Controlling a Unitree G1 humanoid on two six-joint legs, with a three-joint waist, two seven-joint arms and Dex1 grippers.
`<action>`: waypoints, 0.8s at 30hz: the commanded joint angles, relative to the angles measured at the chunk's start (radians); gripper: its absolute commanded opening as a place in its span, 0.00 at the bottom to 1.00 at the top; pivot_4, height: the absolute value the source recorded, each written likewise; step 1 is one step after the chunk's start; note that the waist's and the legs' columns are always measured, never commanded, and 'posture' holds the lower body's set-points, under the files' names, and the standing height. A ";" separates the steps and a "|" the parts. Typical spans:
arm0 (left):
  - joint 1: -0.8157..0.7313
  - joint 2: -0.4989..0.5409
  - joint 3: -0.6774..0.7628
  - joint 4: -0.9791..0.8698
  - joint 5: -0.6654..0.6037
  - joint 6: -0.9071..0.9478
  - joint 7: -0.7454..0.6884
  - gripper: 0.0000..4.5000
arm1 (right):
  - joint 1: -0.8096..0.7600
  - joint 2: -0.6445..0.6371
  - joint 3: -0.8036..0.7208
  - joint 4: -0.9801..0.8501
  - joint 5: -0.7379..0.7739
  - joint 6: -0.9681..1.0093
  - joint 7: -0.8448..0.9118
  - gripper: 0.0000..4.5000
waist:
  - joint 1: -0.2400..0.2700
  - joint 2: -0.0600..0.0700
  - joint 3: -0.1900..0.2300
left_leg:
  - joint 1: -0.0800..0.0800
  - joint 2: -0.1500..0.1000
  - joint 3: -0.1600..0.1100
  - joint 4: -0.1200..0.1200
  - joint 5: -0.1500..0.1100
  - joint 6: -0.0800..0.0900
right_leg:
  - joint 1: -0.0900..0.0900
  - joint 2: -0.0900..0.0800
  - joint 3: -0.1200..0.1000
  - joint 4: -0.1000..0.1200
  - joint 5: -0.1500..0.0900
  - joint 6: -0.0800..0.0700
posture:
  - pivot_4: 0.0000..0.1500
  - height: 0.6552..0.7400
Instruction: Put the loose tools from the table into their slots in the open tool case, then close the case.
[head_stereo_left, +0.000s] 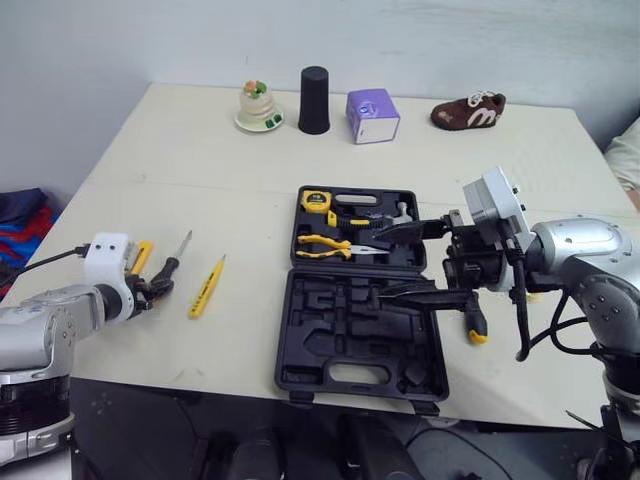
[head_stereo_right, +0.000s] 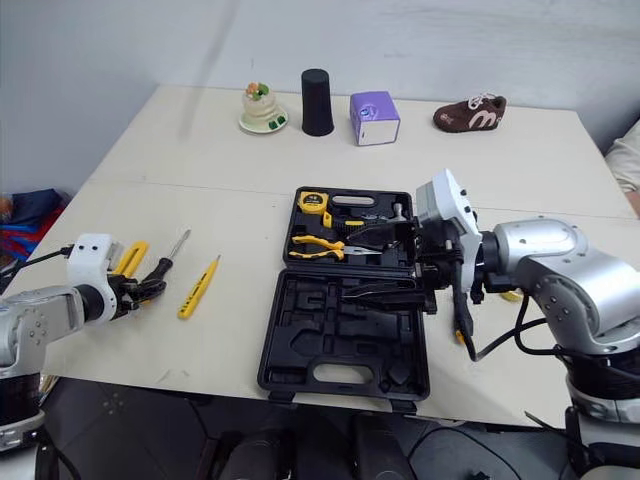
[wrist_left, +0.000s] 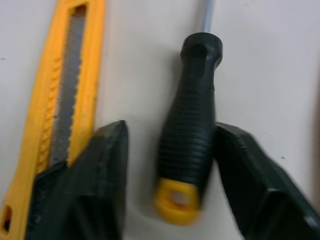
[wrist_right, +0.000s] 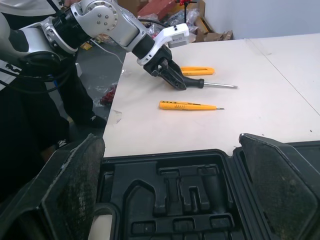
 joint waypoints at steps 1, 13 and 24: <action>0.013 -0.036 -0.042 0.001 -0.011 0.018 -0.019 0.23 | -0.012 -0.001 -0.015 -0.015 -0.003 -0.026 0.003 1.00 | 0.006 0.000 0.000 | 0.000 0.000 0.000 0.000 0.000 0.000 | 0.000 0.000 0.000 0.000 0.000 0.000 | 1.00 0.98; -0.042 0.193 -0.111 -0.241 -0.048 -0.155 -0.266 0.23 | 0.034 -0.059 -0.053 0.034 -0.044 -0.048 0.034 1.00 | 0.006 -0.003 0.001 | -0.004 -0.001 -0.002 0.001 -0.001 0.002 | -0.001 -0.003 -0.003 -0.001 0.000 0.000 | 1.00 0.98; -0.605 0.202 -0.769 -0.046 0.130 -0.425 -0.785 0.23 | 0.377 -0.166 -0.184 -0.042 -0.140 -0.104 -0.022 1.00 | 0.003 -0.001 0.001 | -0.007 -0.004 -0.002 -0.001 -0.001 0.002 | 0.001 -0.001 -0.005 -0.008 -0.001 0.001 | 1.00 0.98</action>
